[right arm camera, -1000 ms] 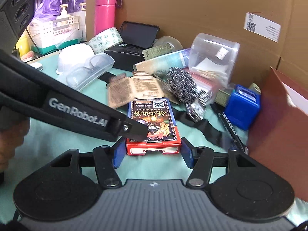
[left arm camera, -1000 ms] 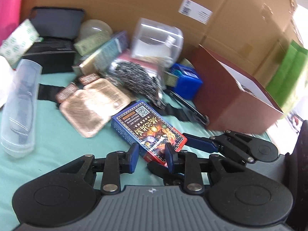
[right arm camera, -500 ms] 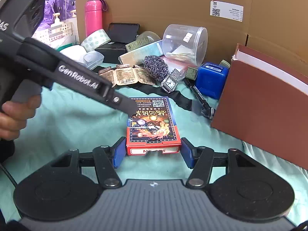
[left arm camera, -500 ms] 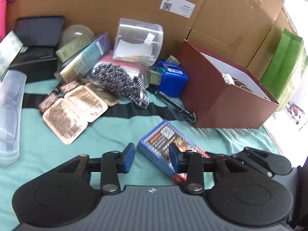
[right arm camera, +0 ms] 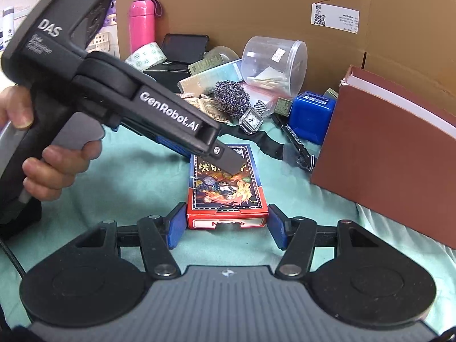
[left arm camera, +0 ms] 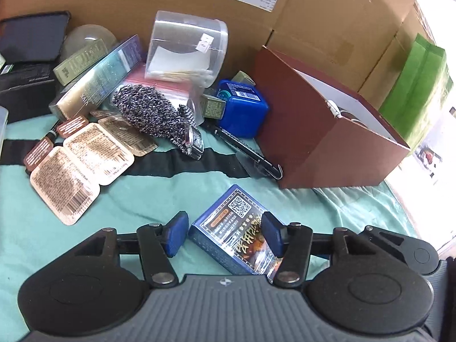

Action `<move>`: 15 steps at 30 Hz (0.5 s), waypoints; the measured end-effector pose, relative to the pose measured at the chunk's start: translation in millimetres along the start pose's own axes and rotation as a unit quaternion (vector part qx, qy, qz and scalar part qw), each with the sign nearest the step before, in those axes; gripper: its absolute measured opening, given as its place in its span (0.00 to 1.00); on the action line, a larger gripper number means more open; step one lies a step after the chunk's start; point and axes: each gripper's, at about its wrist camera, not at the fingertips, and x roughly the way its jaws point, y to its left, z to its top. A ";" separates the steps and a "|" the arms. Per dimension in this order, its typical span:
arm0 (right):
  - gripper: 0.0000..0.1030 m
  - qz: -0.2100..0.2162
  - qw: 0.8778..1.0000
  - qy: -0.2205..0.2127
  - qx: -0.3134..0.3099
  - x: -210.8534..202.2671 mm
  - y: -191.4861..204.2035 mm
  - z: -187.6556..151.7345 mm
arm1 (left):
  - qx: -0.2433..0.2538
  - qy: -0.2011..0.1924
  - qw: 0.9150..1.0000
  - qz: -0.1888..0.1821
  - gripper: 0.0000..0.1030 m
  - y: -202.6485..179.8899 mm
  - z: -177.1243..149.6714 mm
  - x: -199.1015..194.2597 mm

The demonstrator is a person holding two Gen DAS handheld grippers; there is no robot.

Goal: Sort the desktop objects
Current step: 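Lift the card deck and carry it toward the brown box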

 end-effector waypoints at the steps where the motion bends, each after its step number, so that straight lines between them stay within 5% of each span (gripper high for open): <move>1: 0.57 0.000 1.000 0.000 0.002 0.3 -0.1 -0.3 | 0.008 -0.001 1.000 0.004 0.56 -2.2 -0.5 -0.7; 8: 0.57 -0.005 1.000 -0.002 0.016 -4.4 -0.7 -1.2 | 0.028 -0.016 0.999 0.012 0.49 -11.4 1.5 -10.9; 15: 0.57 -0.029 0.998 -0.050 0.004 -34.0 -4.8 8.7 | 0.063 -0.077 0.995 0.000 0.44 -38.5 15.5 -45.9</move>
